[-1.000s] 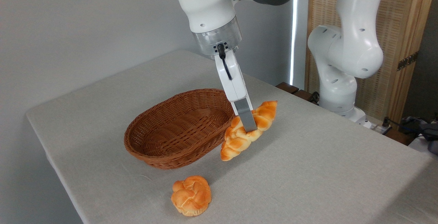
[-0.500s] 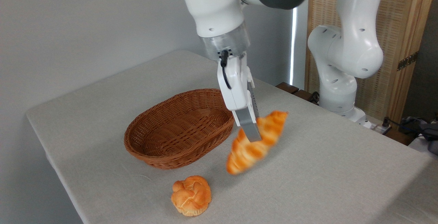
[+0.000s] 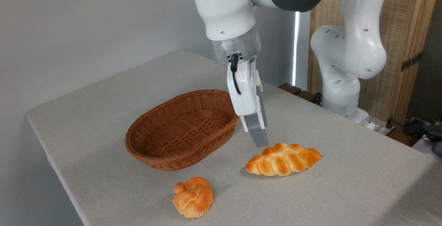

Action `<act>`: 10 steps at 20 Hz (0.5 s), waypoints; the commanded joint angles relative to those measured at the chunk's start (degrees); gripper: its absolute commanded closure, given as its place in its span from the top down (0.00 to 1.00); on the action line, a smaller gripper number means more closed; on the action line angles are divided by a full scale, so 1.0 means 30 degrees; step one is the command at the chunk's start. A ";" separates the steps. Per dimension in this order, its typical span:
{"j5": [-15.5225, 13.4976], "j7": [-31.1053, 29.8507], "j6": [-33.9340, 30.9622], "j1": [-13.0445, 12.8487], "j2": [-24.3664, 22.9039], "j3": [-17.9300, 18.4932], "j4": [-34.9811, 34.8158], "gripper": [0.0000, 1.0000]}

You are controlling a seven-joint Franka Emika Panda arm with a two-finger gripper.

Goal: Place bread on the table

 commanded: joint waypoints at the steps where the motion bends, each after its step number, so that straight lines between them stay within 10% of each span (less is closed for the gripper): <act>1: -0.0606 -0.3360 0.0244 -0.0211 -0.0294 0.0029 0.0238 1.00; 10: -0.1869 -1.5023 0.0098 -0.0152 0.1170 -0.2050 0.3694 1.00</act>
